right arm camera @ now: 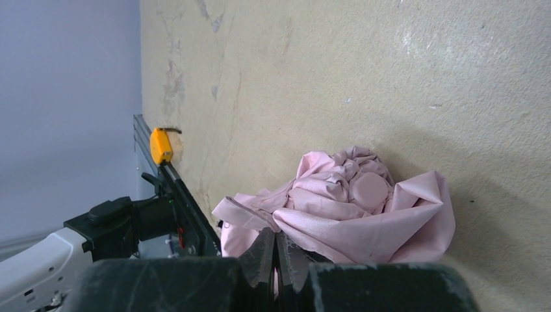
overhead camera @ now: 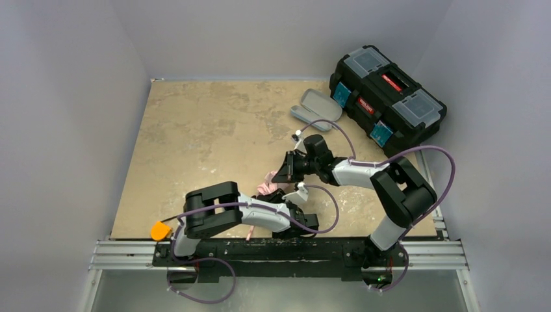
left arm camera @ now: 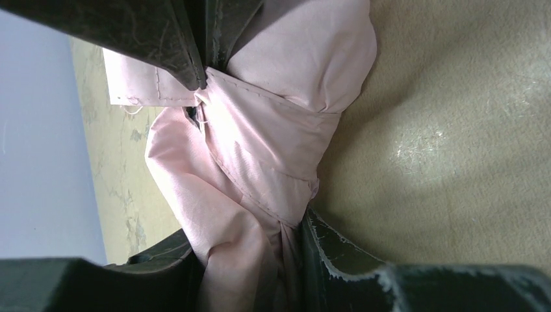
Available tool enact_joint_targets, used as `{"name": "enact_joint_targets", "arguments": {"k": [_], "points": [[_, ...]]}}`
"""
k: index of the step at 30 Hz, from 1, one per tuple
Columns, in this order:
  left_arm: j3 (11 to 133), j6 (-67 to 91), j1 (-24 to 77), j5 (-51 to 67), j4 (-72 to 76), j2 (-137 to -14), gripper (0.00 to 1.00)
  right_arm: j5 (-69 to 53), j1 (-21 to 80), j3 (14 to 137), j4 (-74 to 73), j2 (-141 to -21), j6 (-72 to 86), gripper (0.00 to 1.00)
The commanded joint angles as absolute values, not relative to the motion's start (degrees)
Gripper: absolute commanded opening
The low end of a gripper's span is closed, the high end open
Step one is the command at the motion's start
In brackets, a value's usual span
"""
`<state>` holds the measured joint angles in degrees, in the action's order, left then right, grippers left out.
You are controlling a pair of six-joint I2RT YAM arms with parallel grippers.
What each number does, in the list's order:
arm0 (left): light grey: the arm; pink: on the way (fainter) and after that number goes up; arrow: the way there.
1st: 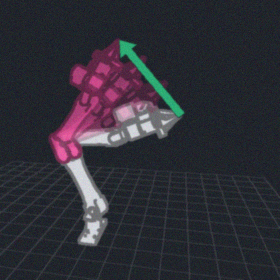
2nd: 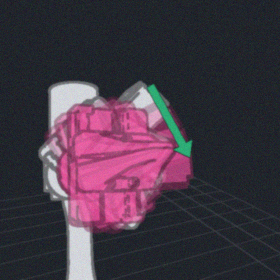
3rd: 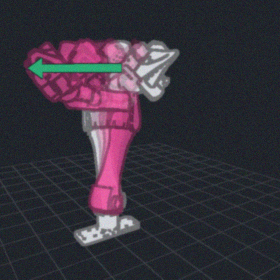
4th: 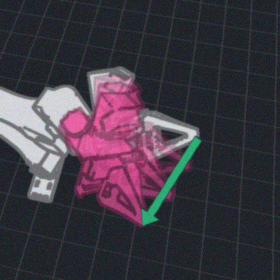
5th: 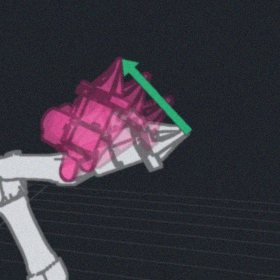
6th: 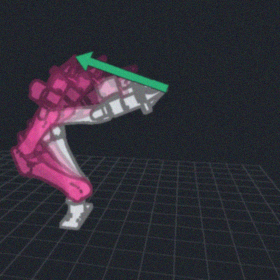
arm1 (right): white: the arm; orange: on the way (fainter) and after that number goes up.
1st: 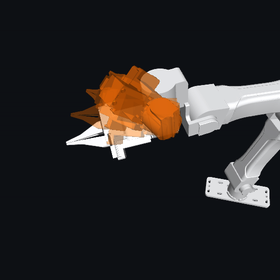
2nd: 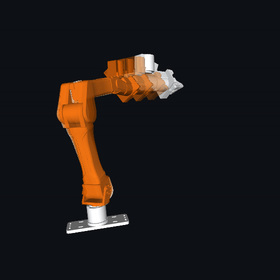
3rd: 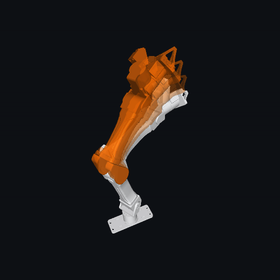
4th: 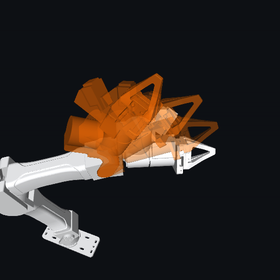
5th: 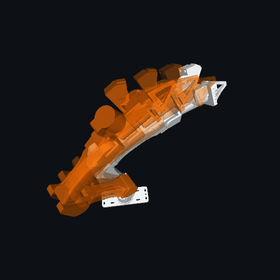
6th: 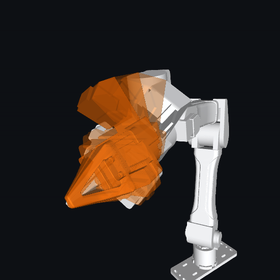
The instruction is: Put away the umbrella
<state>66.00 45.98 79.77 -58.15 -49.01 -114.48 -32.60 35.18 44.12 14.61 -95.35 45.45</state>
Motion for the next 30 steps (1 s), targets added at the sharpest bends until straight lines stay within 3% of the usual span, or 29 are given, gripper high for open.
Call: {"name": "enact_joint_targets", "arguments": {"k": [1,10,30], "points": [[65.89,47.33,80.85,-52.09,-47.39,-116.07,0.0,-29.65,33.75,45.2,24.97,-95.03,46.76,0.0],[66.51,46.51,81.64,-52.18,-46.25,-120.1,0.0,-34.74,33.8,45.55,34.79,-95.74,48.8,0.0],[68.03,45.78,82.61,-52.56,-45.8,-124.8,0.0,-33.93,33.69,45.38,45.62,-95.54,53.95,0.0]]}}
